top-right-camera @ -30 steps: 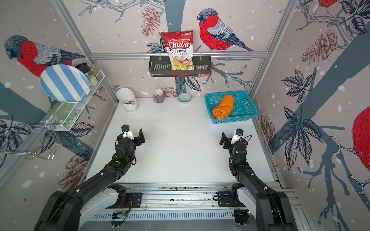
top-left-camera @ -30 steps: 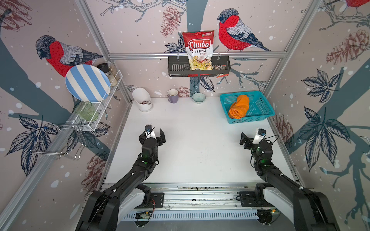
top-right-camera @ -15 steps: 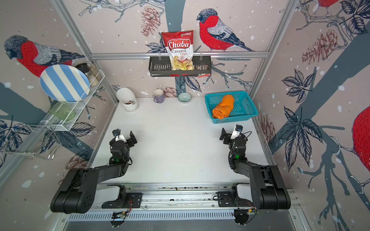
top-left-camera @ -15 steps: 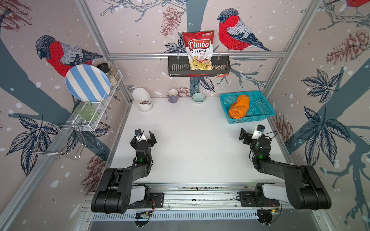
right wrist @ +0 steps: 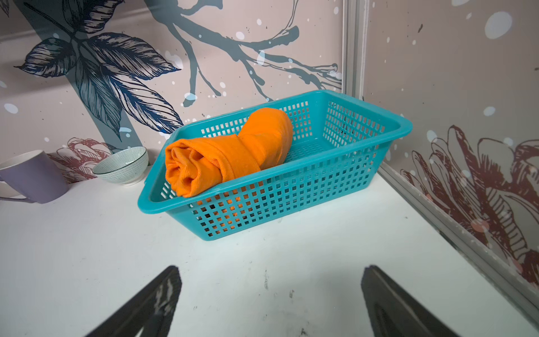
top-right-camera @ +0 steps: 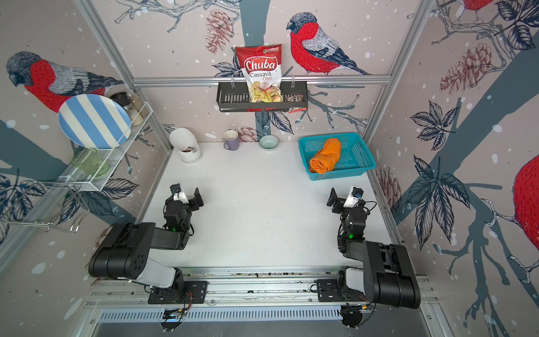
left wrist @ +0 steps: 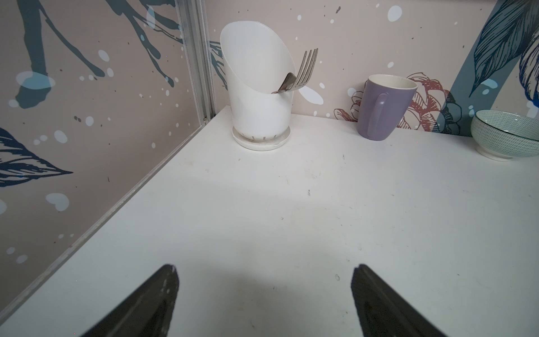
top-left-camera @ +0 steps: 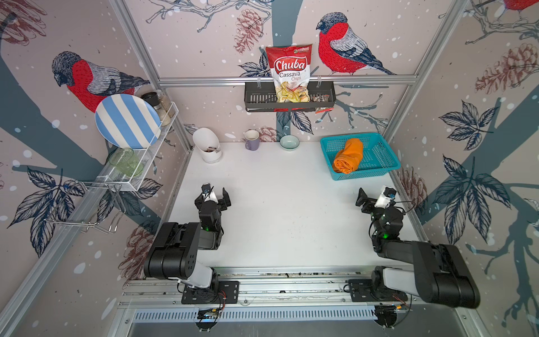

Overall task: Roll up the long pants
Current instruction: Reset both arms

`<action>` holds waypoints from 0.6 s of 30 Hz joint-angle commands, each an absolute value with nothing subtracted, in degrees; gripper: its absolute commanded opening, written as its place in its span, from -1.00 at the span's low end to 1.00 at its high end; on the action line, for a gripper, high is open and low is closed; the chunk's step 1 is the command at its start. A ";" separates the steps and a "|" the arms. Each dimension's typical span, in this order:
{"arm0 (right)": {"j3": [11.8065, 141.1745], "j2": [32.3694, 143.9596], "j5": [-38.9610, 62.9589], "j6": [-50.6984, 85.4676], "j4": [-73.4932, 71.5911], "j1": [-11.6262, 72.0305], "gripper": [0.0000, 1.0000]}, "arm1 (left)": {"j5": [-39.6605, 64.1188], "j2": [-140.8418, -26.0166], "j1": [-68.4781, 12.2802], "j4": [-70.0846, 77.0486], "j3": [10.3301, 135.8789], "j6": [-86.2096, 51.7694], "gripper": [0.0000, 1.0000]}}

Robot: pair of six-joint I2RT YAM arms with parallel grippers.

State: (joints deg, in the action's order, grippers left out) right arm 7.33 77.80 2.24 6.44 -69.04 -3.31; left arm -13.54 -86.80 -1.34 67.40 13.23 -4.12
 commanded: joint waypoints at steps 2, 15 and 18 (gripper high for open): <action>8.12 87.01 4.14 3.76 -80.74 -2.46 1.00 | -12.70 -86.92 -1.29 70.14 13.58 -3.52 0.91; 12.90 85.85 -2.99 4.27 -69.37 -0.71 1.00 | -12.78 -86.97 -1.37 70.14 13.58 -3.46 0.92; 12.81 86.09 -3.03 4.25 -70.14 -0.62 1.00 | -12.79 -86.92 -1.37 70.13 13.62 -3.48 0.92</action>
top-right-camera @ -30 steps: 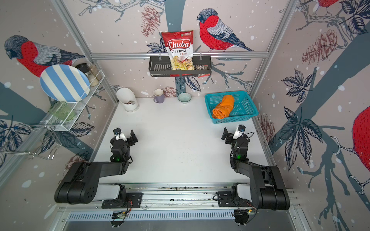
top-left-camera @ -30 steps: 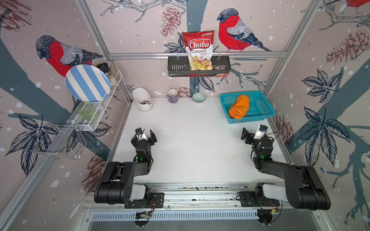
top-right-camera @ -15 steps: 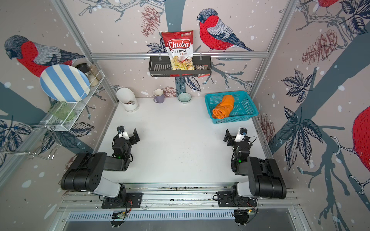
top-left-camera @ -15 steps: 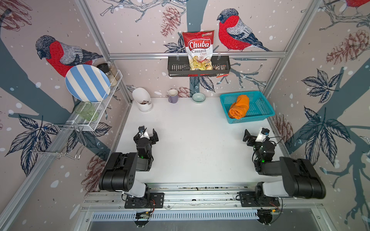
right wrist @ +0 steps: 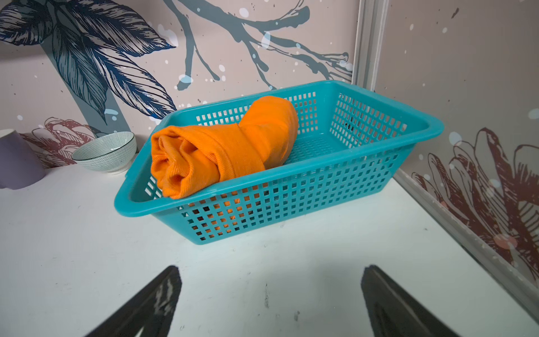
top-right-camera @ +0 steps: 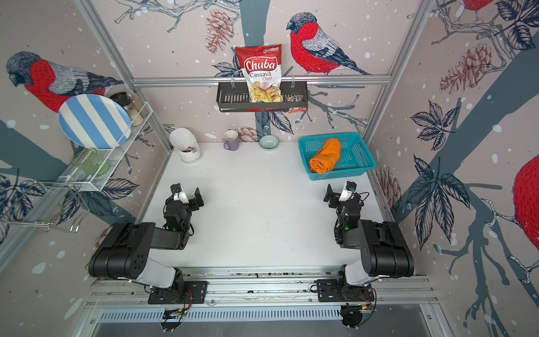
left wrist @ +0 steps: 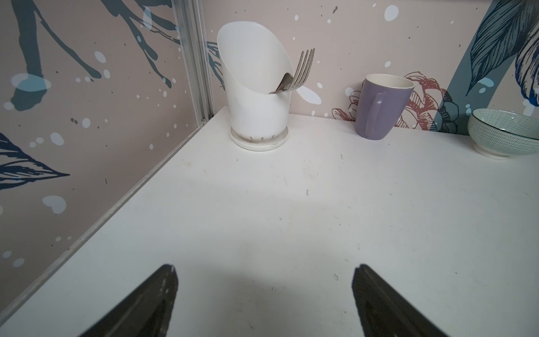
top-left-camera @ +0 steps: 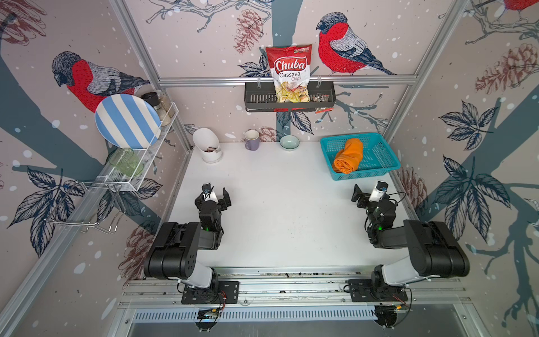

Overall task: Roll up the long pants
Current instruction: Reset both arms

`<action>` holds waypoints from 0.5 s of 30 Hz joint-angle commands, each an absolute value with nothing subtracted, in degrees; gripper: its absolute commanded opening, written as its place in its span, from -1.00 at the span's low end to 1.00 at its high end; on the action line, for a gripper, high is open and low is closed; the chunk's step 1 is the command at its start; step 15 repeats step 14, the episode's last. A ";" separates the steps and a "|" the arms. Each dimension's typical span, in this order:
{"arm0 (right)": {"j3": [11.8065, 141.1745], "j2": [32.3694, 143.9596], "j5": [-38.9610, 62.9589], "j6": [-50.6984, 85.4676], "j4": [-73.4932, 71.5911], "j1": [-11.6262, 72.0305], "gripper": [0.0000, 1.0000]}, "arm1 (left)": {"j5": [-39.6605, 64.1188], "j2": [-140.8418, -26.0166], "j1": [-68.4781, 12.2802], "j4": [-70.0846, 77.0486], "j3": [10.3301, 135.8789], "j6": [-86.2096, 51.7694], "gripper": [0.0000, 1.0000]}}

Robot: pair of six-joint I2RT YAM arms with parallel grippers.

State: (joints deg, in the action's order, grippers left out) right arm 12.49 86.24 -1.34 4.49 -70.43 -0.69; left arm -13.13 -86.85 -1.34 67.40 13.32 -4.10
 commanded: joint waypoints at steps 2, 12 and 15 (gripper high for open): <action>12.88 86.03 -3.07 4.20 -69.92 -0.61 1.00 | -12.82 -86.97 -1.36 70.22 13.61 -3.43 0.92; 12.59 86.40 -5.18 3.49 -71.08 0.44 1.00 | -12.85 -86.97 -1.41 70.09 13.62 -3.45 0.92; 12.81 86.04 -5.20 3.52 -69.94 0.52 1.00 | -12.83 -86.92 -1.44 70.14 13.62 -3.46 0.92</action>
